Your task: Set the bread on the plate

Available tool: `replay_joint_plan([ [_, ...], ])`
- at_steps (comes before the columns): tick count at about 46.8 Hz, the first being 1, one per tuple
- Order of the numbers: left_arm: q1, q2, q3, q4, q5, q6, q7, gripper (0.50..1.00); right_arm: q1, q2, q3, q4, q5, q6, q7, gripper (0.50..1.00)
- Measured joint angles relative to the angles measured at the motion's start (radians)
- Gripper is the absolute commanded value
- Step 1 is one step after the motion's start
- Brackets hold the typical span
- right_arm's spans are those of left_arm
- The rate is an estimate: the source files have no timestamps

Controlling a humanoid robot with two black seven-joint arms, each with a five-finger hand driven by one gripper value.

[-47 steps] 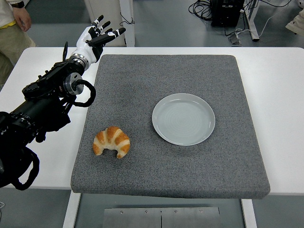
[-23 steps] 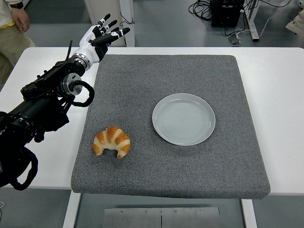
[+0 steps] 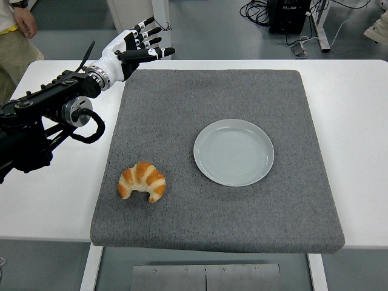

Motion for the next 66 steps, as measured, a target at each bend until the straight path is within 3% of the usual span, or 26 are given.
replay_joint_plan([
  [4, -0.005, 0.054, 0.006, -0.079, 0.037, 0.003, 0.002, 0.978, 0.000, 0.000, 0.000, 0.000, 0.000, 0.000, 0.000, 1.000],
  [12, -0.012, 0.122, 0.007, -0.155, 0.267, 0.003, 0.008, 0.978, 0.000, 0.000, 0.000, 0.000, 0.000, 0.000, 0.000, 1.000],
  [20, -0.011, 0.223, 0.006, -0.279, 0.446, 0.005, 0.084, 0.978, 0.000, 0.000, 0.000, 0.000, 0.000, 0.000, 0.000, 1.000],
  [36, 0.001, 0.377, 0.049, -0.522, 0.663, 0.005, 0.123, 0.974, 0.000, 0.000, 0.000, 0.000, 0.000, 0.000, 0.001, 1.000],
  [51, -0.006, 0.416, 0.053, -0.583, 0.798, -0.006, 0.122, 0.969, 0.000, 0.000, 0.000, 0.000, 0.000, 0.000, 0.000, 1.000],
  [66, -0.004, 0.466, 0.076, -0.659, 0.846, -0.066, 0.150, 0.969, 0.000, 0.000, 0.000, 0.000, 0.000, 0.000, 0.000, 1.000],
])
